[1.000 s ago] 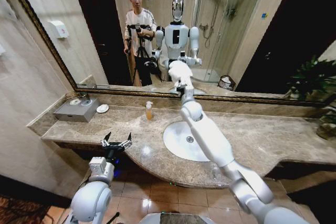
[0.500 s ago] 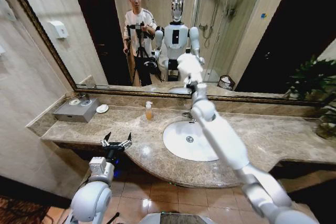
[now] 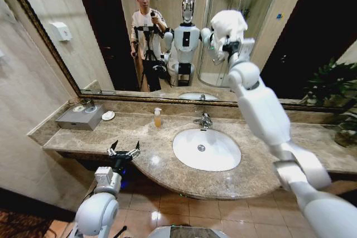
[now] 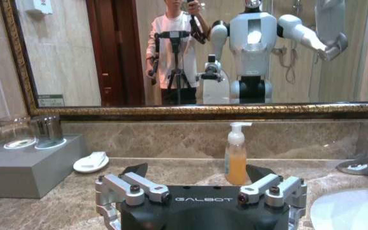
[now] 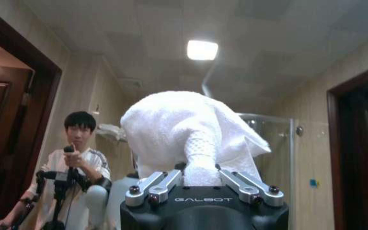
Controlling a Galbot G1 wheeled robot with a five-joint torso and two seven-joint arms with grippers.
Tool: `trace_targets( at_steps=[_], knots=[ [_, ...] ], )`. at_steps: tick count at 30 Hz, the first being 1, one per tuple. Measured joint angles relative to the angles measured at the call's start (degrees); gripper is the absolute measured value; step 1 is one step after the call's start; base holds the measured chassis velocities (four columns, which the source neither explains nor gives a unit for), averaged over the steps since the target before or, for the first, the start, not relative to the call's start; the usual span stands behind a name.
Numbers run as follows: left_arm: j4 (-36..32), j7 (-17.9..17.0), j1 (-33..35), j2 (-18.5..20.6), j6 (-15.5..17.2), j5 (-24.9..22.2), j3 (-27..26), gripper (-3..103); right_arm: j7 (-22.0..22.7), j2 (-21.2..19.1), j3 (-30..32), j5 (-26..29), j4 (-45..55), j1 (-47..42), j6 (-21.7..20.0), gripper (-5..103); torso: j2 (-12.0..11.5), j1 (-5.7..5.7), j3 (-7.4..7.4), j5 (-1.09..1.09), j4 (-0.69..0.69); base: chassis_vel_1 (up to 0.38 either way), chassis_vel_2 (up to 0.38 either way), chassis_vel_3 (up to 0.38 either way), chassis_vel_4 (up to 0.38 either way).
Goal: Pick up the towel from the sink counter and wipe the mirror surface.
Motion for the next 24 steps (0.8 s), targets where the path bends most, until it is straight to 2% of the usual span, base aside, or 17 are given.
trace_targets(
  at_steps=[6,10,16,19,24],
  knots=[
    [0.0,0.0,0.0,0.0,0.0,0.0,0.0,100,0.0,1.1,-1.8,0.1,0.3,-2.7,-0.2,14,0.0,-0.01,0.00,0.00,0.06,0.000,0.000,0.000,0.000],
    [0.0,0.0,0.0,0.0,0.0,0.0,0.0,100,0.5,-0.1,-0.6,-0.1,0.6,-6.5,-0.2,14,0.0,-0.01,0.00,-0.01,0.05,0.000,0.000,0.000,0.000],
    [0.0,0.0,0.0,0.0,0.0,0.0,0.0,100,0.7,-2.0,2.1,-0.1,-0.2,-6.3,-0.2,14,0.0,-0.02,0.00,0.01,0.03,0.000,0.000,0.000,0.000],
    [0.0,0.0,0.0,0.0,0.0,0.0,0.0,100,0.7,-3.1,3.3,-0.5,0.0,-4.5,-0.3,14,0.0,0.02,0.01,0.02,-0.03,0.000,0.000,0.000,0.000],
    [0.0,0.0,0.0,0.0,0.0,0.0,0.0,100,0.9,-2.3,1.7,-0.4,1.2,-3.1,-0.6,14,0.0,0.03,0.01,0.00,0.00,0.000,0.000,0.000,0.000]
  ],
)
